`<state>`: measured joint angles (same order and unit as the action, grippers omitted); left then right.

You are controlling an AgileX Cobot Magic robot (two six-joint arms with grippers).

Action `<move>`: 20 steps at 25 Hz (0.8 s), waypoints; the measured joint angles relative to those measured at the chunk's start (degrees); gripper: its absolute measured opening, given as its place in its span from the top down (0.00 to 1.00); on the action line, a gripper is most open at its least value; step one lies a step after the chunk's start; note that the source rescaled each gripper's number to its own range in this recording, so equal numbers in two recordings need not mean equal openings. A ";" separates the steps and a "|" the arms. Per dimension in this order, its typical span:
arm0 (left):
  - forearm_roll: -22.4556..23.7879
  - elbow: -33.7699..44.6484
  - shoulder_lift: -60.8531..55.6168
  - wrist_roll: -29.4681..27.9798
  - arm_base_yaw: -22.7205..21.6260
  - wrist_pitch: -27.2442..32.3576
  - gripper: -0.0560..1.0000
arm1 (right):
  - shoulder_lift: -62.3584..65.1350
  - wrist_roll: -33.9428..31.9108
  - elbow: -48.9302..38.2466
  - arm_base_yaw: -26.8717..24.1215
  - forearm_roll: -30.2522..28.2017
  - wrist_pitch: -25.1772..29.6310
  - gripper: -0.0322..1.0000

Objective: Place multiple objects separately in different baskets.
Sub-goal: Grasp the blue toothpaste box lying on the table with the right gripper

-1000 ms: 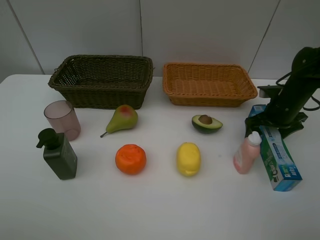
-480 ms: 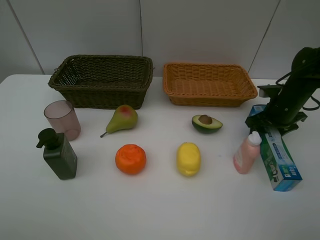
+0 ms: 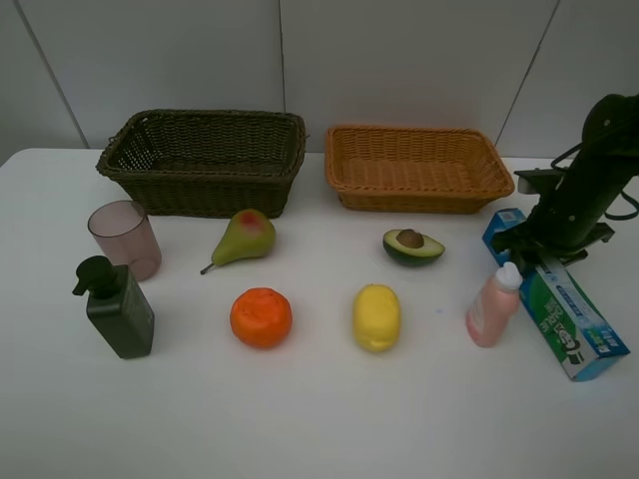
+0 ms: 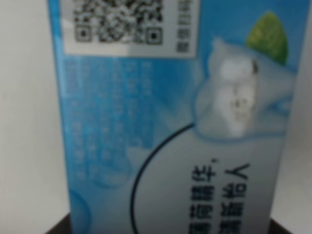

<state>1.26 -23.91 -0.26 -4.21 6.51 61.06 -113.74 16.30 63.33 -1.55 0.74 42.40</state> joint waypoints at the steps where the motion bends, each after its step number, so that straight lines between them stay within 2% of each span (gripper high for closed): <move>1: 0.00 0.00 0.00 0.00 0.00 0.00 0.00 | 0.00 0.00 0.00 0.00 0.00 0.00 0.83; 20: 0.00 0.00 0.00 0.00 0.00 0.00 0.00 | 0.00 -0.20 0.05 0.00 0.00 1.02 0.83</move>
<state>1.26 -23.91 -0.26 -4.21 6.51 61.06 -113.74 16.09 63.38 -1.55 0.74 43.42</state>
